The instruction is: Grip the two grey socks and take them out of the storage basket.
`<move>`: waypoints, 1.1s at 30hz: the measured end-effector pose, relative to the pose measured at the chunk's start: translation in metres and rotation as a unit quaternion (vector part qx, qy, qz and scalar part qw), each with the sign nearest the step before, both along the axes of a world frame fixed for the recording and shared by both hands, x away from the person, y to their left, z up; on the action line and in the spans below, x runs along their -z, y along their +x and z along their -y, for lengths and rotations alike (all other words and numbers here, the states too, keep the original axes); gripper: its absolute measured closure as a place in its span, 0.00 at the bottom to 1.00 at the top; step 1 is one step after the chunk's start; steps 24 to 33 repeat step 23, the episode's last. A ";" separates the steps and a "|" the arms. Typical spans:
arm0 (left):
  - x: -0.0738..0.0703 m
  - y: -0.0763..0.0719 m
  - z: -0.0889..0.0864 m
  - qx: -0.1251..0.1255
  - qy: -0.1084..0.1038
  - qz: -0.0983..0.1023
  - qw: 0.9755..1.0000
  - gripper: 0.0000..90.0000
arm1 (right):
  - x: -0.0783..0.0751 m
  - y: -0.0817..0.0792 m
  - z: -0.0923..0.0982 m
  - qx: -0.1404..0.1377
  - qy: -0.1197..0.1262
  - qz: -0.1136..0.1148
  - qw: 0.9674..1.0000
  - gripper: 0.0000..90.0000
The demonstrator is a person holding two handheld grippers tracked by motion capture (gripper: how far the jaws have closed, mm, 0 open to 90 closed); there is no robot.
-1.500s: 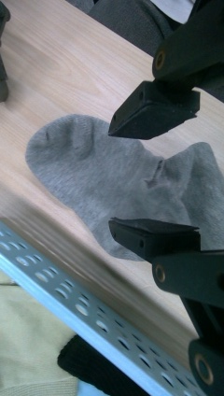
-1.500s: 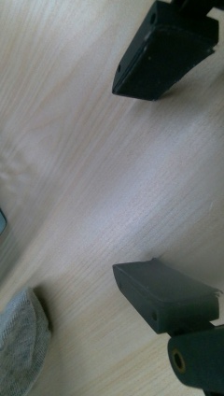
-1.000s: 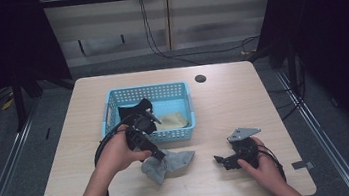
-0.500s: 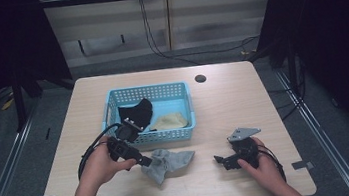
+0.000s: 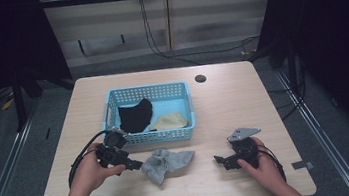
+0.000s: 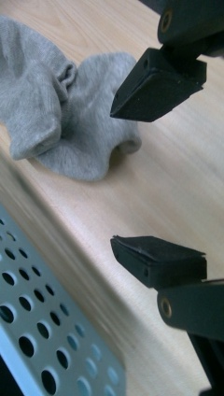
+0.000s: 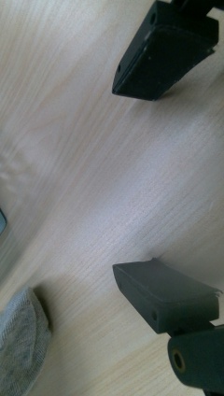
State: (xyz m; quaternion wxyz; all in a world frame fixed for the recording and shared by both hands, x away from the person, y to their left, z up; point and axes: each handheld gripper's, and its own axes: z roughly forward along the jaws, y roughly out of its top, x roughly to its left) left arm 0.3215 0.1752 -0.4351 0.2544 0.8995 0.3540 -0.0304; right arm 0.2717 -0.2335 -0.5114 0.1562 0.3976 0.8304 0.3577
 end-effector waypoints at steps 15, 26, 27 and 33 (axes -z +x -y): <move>0.047 0.003 -0.034 0.020 -0.014 0.077 0.997 0.30 | 0.000 0.000 0.000 0.000 0.000 0.000 1.000 0.13; 0.056 0.001 -0.033 0.054 -0.005 0.119 0.991 0.24 | 0.000 0.000 0.000 0.000 0.000 0.000 1.000 0.13; 0.056 0.001 -0.033 0.054 -0.005 0.119 0.991 0.24 | 0.000 0.000 0.000 0.000 0.000 0.000 1.000 0.13; 0.056 0.001 -0.033 0.054 -0.005 0.119 0.991 0.24 | 0.000 0.000 0.000 0.000 0.000 0.000 1.000 0.13</move>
